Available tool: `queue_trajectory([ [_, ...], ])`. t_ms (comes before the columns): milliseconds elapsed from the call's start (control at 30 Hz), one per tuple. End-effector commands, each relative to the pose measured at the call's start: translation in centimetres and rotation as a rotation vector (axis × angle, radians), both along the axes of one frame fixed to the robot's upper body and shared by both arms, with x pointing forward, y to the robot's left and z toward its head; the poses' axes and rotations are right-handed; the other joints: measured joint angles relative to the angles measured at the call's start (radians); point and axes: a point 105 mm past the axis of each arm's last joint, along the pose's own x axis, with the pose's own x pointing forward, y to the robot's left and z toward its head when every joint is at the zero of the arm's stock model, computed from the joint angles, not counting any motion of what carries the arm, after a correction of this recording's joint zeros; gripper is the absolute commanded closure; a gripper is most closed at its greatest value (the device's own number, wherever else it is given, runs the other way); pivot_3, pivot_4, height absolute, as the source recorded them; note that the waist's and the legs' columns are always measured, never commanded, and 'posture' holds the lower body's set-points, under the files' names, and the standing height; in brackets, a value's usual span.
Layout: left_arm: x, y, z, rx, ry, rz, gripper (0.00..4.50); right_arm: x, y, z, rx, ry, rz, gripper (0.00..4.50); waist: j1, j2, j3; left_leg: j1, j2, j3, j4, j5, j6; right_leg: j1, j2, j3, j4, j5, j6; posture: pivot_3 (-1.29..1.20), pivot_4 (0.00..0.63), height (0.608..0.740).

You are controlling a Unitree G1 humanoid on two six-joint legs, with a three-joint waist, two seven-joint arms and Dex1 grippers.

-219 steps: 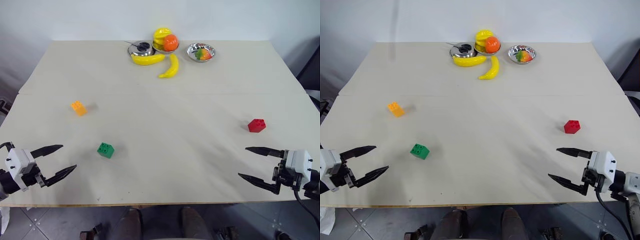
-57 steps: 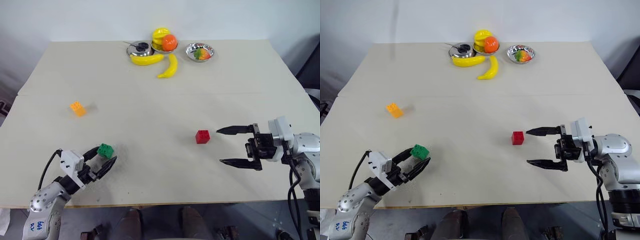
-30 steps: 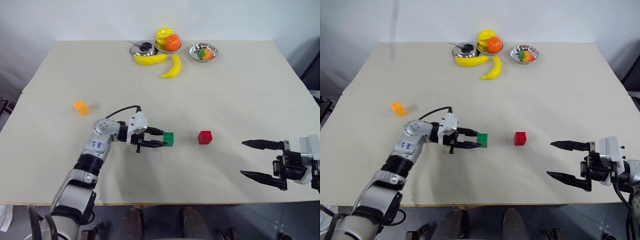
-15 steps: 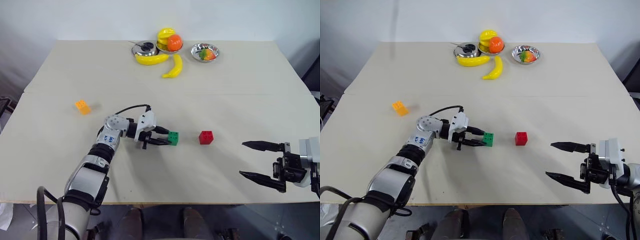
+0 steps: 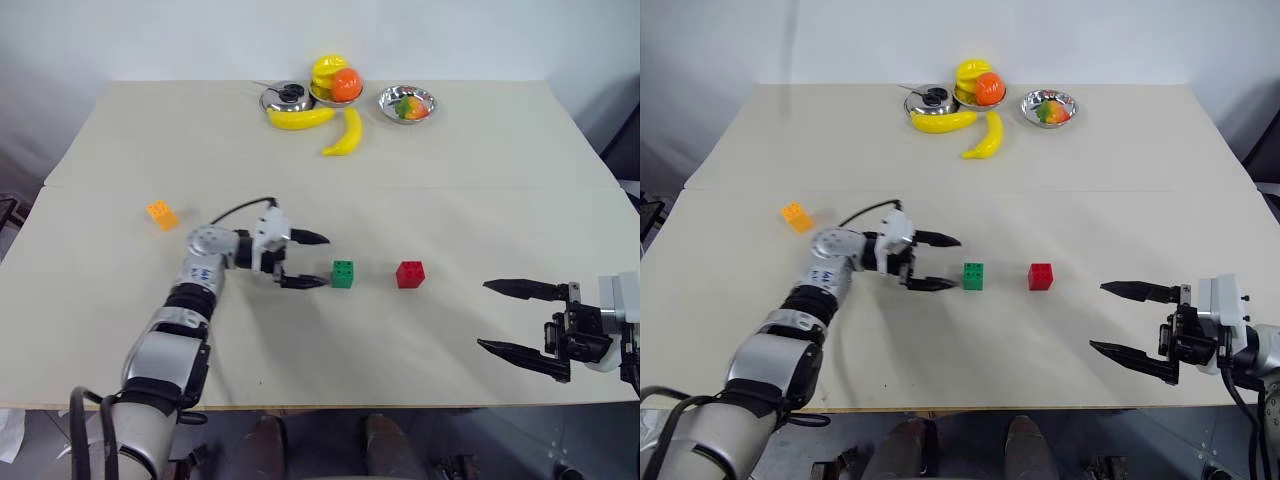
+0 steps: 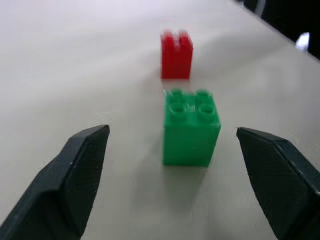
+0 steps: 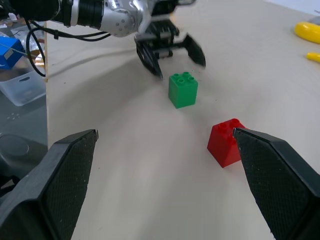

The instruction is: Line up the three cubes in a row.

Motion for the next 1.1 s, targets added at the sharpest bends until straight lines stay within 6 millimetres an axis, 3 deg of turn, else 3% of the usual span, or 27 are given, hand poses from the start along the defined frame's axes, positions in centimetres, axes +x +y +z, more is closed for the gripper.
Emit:
queue_trajectory([
  [33,-0.8,3.0,2.5,-0.107,-0.062,0.044,0.33,0.3,0.3,0.8,0.037,-0.035,0.016,0.00,0.000,0.000,0.000,0.000,0.000,0.000,0.000,0.000,0.000,0.000,0.000,0.000,0.000,0.000,0.000,0.00,0.150,0.740],
  [133,-2.1,6.8,3.0,-0.157,-0.091,0.197,0.15,1.2,0.7,0.9,0.086,-0.004,0.010,0.00,0.001,0.000,0.000,0.000,0.000,0.000,0.000,0.000,0.000,0.000,-0.001,0.000,0.001,0.000,0.000,0.00,0.150,0.740],
  [233,-4.1,11.3,1.8,-0.167,-0.087,0.420,0.15,2.4,1.5,1.4,0.152,-0.033,0.005,0.00,-0.011,0.000,0.000,0.000,0.001,-0.001,0.000,0.000,0.000,0.000,-0.001,0.000,0.006,0.000,0.000,0.00,0.150,0.740],
  [367,-7.5,17.8,0.3,-0.265,-0.093,0.853,0.15,3.3,3.2,1.5,0.192,-0.096,0.045,0.00,-0.019,0.000,0.000,0.000,0.001,-0.002,0.000,-0.001,0.002,0.000,-0.002,0.000,0.007,0.000,-0.001,0.00,0.150,0.740],
  [533,-12.2,24.5,-1.9,-0.370,-0.103,1.340,0.15,3.8,4.0,1.5,0.215,-0.153,0.073,0.00,-0.001,-0.001,0.000,0.001,0.000,-0.003,0.001,-0.003,0.005,0.001,-0.003,-0.002,0.003,-0.001,-0.001,0.00,0.150,0.740],
  [700,-14.8,26.9,-4.5,-0.436,-0.035,1.555,0.15,3.7,4.8,0.1,0.208,-0.155,0.113,0.00,0.010,-0.002,-0.001,0.001,0.000,-0.003,0.000,-0.003,0.004,0.001,-0.003,-0.002,0.002,-0.001,-0.001,0.00,0.150,0.740],
  [867,-12.4,26.0,-3.5,-0.452,-0.022,1.478,0.15,3.8,4.9,-0.2,0.204,-0.164,0.114,0.00,0.012,-0.003,-0.002,0.001,-0.001,-0.004,0.000,-0.002,0.003,0.002,-0.002,-0.003,0.003,-0.001,-0.001,0.00,0.150,0.740],
  [967,-8.5,24.3,-1.8,-0.396,-0.020,1.367,0.15,3.8,4.8,-0.2,0.199,-0.160,0.113,0.00,0.012,-0.003,-0.002,0.002,0.000,-0.004,0.000,-0.002,0.003,0.001,-0.002,-0.003,0.003,-0.001,-0.001,0.00,0.150,0.740],
  [1100,-4.8,24.7,-0.5,-0.360,0.008,1.337,0.15,3.8,4.8,-0.2,0.195,-0.154,0.117,0.00,0.003,-0.004,-0.002,0.002,-0.001,-0.004,-0.001,-0.001,0.003,0.001,-0.002,-0.003,0.005,0.000,-0.001,0.00,0.150,0.740],
])
